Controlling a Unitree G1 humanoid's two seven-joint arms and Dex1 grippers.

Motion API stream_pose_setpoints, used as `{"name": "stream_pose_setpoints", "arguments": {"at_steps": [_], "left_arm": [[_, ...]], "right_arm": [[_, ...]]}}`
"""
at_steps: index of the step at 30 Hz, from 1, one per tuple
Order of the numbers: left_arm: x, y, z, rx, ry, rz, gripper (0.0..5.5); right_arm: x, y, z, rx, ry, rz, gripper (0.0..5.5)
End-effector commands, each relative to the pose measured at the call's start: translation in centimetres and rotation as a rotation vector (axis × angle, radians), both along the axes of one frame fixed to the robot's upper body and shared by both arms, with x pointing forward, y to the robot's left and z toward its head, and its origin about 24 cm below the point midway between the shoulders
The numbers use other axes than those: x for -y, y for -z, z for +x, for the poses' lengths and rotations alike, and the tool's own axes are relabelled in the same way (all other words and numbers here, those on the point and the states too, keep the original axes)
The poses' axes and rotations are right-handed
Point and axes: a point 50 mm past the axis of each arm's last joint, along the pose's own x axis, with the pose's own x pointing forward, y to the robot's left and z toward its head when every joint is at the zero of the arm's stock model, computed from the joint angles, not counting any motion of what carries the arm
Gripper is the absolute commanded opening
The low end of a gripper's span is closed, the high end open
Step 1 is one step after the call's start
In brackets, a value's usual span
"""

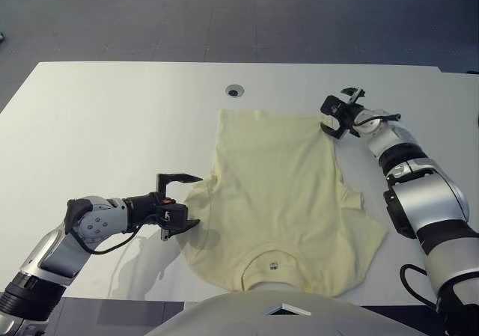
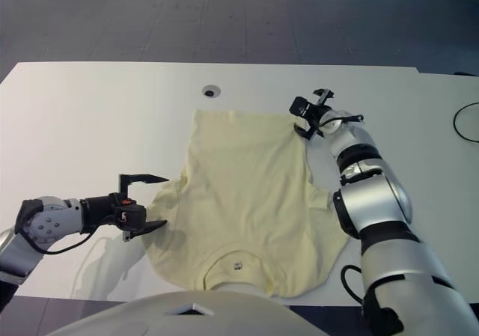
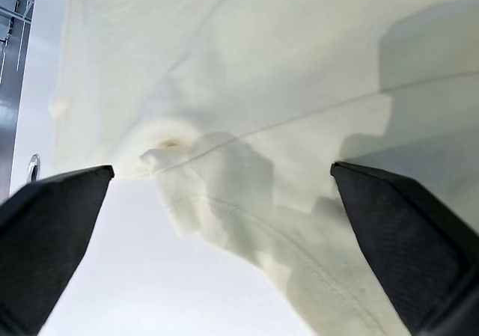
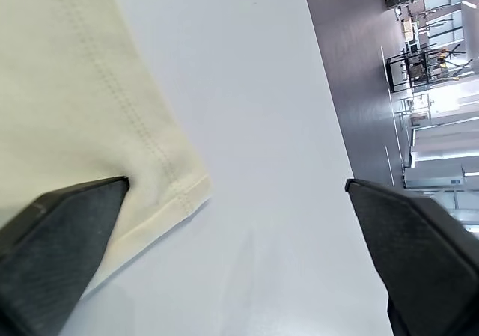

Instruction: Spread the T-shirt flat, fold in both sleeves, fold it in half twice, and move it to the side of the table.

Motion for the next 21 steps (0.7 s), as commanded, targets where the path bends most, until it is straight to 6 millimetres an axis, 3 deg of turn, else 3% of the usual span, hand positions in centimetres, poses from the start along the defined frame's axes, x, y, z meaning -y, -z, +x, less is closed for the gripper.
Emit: {"name": "stream_pose_setpoints", "arguments": {"at_steps": [1,6,14,18,21], "left_arm": [[-0.7,0.2,0.8,0.003,-0.033,0.056,5.4],[-0.4,-0.2,1.4,0.019,-0.038,0.021,5.4],[-0.8,-2.3,1.3,0.078,-0.085,-0.052,5.4],[-0.8,-2.8,0.4,0.076,-0.094,-0.073,5.4],[-1.0,-3.1,0.0,0.089,-0.121,-0.094,5.4]], "right_arm": [[-1.2,1.2,-0.4,-0.009,-0.024,0.129,5.38],[-1.2,-1.4,0.3,0.137,-0.056,0.24,5.38],[1.5,-5.4,0.1,0.266,-0.122,0.296,5.38],[3.2,-6.8,-1.8,0.308,-0.163,0.305,5.38],[4.3,-7.8,-4.7,0.338,-0.172,0.311,5.38]]}}
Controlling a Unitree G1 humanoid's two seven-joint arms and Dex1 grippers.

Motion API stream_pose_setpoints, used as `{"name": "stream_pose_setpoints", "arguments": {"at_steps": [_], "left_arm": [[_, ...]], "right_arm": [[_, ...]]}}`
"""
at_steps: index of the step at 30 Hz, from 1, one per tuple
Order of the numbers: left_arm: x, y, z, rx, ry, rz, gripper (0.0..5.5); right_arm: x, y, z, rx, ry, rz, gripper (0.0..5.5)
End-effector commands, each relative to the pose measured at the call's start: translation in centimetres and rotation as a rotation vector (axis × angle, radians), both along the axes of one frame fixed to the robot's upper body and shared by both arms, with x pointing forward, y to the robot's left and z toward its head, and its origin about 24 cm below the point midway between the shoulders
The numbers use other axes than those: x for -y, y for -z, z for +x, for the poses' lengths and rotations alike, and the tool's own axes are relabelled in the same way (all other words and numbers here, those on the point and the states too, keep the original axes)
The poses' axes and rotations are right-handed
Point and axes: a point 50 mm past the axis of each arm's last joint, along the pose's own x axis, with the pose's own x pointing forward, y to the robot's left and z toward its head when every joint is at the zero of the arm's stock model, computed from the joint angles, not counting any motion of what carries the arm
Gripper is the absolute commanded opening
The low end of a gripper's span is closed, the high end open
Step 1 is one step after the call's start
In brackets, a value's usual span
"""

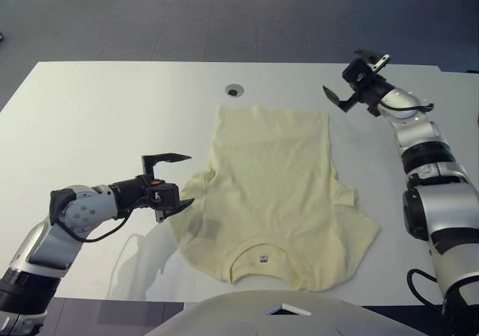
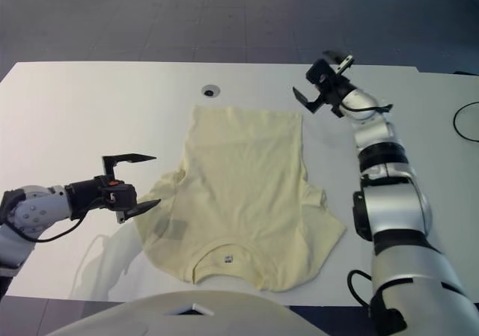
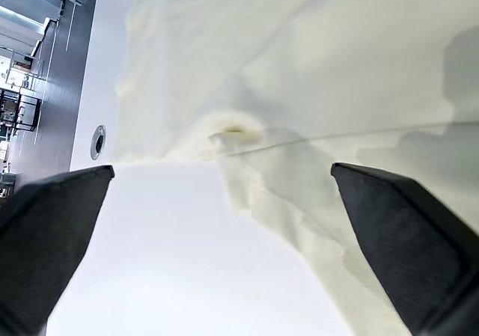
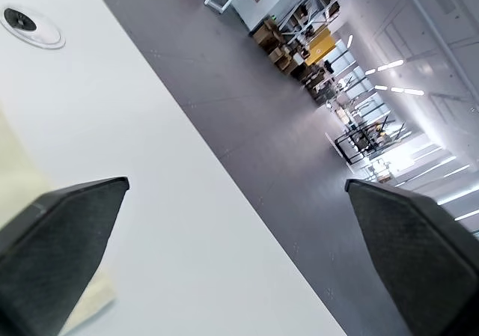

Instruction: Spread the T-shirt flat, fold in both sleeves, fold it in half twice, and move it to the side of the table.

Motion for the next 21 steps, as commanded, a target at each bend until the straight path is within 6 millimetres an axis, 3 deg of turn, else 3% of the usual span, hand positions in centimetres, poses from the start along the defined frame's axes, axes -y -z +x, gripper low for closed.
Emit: {"name": "stream_pose_setpoints", "arguments": {"at_steps": [1,5,8,15,21], "left_arm": [[-0.5,-0.8,-0.7,0.022,-0.047,-0.032,5.4],[-1.5,-1.1,-1.4,0.012,-0.234,-0.222,5.4],[-3.1,0.0,-2.5,-0.094,-0.475,-0.412,5.4],[-3.9,1.9,-5.8,-0.387,-0.729,-0.635,5.4],[-4.1,3.5,-6.7,-0.599,-0.933,-0.764,5.4]], "right_arm": [[1.9,-1.0,-4.5,0.02,0.009,0.018,5.38],[1.0,-1.7,-9.4,0.035,-0.033,0.182,5.38],[-0.9,-0.6,-12.8,-0.007,-0.083,0.323,5.38],[-3.3,1.7,-17.1,-0.155,-0.114,0.405,5.38],[-4.2,3.0,-20.9,-0.335,0.004,0.601,5.38]]}}
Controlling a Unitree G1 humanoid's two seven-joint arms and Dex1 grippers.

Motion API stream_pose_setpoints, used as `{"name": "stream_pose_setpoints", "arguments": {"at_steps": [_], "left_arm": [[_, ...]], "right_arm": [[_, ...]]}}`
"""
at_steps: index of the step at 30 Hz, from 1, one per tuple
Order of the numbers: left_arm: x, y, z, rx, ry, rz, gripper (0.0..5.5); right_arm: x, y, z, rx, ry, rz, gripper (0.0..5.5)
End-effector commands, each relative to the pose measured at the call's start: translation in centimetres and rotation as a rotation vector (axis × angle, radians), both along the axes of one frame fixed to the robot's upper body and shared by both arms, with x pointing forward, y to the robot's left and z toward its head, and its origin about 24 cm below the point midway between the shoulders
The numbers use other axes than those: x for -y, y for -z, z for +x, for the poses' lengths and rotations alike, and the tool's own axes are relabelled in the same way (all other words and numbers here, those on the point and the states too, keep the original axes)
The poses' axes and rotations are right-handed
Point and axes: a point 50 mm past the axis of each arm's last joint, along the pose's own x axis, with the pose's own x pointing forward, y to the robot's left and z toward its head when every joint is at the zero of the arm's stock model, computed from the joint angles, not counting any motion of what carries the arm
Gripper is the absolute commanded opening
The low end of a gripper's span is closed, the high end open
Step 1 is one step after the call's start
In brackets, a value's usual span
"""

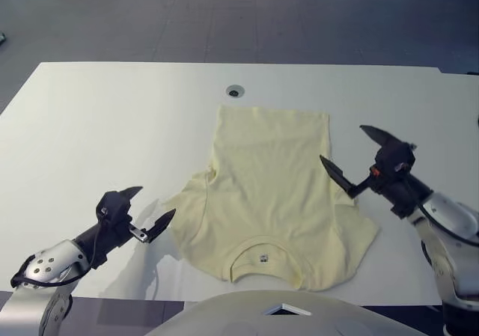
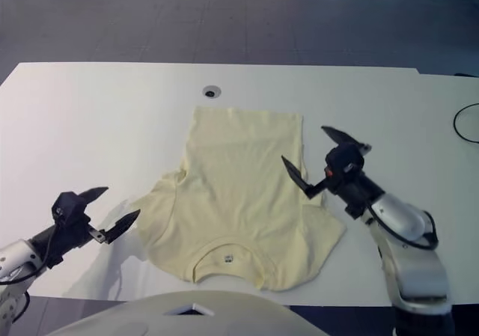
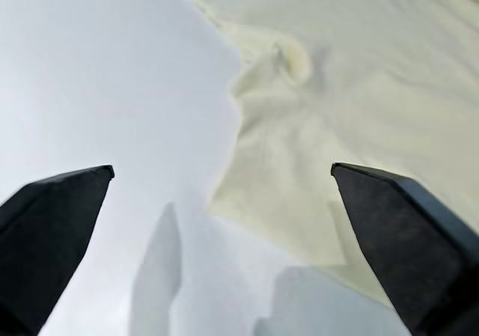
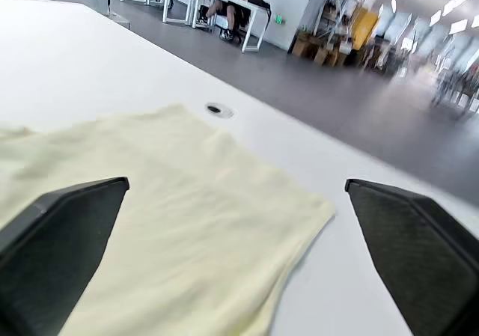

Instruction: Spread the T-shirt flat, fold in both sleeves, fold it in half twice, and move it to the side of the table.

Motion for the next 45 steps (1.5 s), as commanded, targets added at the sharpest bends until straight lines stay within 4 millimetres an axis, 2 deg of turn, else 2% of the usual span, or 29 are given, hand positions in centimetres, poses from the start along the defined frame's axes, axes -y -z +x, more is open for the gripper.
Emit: {"name": "stream_pose_setpoints", "arguments": {"at_steps": [1,5,13,17,22,27,33,35,40,45], "left_arm": [[0.0,0.3,-0.3,-0.079,-0.061,-0.071,5.4],[0.1,1.0,0.0,-0.112,-0.081,-0.087,5.02],[0.8,1.7,1.5,-0.155,-0.048,-0.124,3.55],[1.1,2.0,1.6,-0.187,-0.043,-0.13,2.94],[0.8,2.3,1.3,-0.231,-0.061,-0.105,2.16],[0.9,2.2,1.1,-0.246,-0.064,-0.125,1.31],[0.9,1.7,1.4,-0.195,-0.089,-0.146,0.23],[1.2,1.6,1.1,-0.185,-0.09,-0.159,0.02],[1.6,0.5,0.5,-0.144,-0.078,-0.192,0.02],[2.2,-1.0,0.2,-0.098,-0.05,-0.212,0.0]], "right_arm": [[-0.5,0.3,-1.9,-0.089,0.033,0.055,5.38],[-1.4,0.3,-2.8,-0.121,0.016,0.088,5.4],[-1.2,0.9,-4.2,-0.183,0.06,0.096,5.4],[-0.6,1.1,-4.8,-0.232,0.132,0.109,5.4],[0.2,1.3,-6.6,-0.337,0.223,0.117,5.4],[1.7,1.3,-7.4,-0.399,0.33,0.103,5.4],[2.7,2.9,-8.1,-0.545,0.431,0.172,5.4],[3.1,3.4,-8.0,-0.584,0.45,0.16,5.4],[3.8,4.0,-7.8,-0.653,0.476,0.128,5.4],[4.9,4.3,-7.1,-0.673,0.506,0.087,4.63]]}}
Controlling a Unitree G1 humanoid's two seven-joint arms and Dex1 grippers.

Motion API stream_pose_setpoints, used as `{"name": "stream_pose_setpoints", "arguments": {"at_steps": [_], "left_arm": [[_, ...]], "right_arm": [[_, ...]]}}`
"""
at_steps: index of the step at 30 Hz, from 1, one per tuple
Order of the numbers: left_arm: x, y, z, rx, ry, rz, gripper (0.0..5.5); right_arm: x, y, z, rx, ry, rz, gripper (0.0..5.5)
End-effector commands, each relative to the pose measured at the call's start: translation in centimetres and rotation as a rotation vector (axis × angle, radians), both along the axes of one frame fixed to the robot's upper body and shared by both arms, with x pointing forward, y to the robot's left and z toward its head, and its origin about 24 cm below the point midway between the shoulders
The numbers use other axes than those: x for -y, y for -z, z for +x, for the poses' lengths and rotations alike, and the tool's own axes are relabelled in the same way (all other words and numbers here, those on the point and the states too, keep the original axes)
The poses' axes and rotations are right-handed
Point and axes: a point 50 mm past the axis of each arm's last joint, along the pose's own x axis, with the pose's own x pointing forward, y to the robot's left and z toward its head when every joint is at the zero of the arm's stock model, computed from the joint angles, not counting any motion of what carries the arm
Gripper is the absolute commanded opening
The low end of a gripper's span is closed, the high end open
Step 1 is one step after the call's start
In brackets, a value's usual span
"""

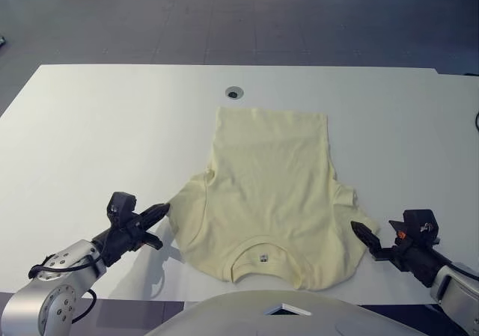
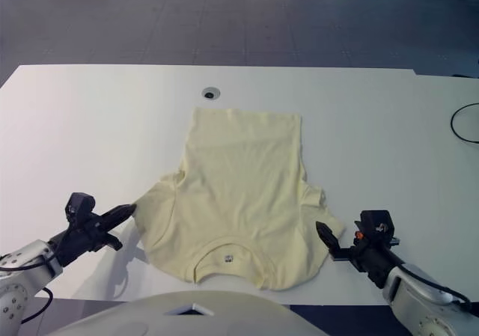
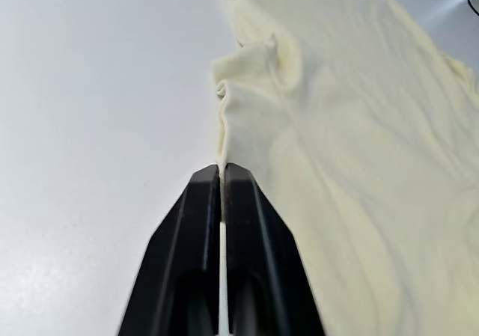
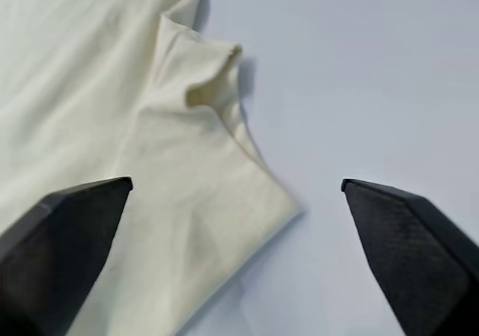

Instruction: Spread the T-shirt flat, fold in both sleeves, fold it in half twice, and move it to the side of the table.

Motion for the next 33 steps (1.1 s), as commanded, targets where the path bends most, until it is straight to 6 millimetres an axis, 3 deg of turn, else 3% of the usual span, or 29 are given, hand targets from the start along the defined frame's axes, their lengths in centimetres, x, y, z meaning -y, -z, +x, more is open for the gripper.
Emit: {"name": "stream_pose_setpoints", "arguments": {"at_steps": [1,17,27,33], "left_arm": [[0.6,-1.0,-0.2,0.038,0.017,-0.012,0.0],[3.1,-1.3,0.3,0.063,0.104,-0.034,0.0],[6.0,-0.7,0.7,0.052,0.211,-0.084,0.0],[7.6,-0.2,0.8,0.039,0.261,-0.1,0.0]], "right_arm": [[0.8,0.1,0.5,-0.027,0.008,-0.031,4.44],[0.0,0.3,0.5,-0.065,-0.028,0.016,1.79],[-0.1,0.4,0.5,-0.063,-0.015,0.032,0.14],[-0.6,-0.3,0.9,-0.012,-0.034,0.055,0.02]]}}
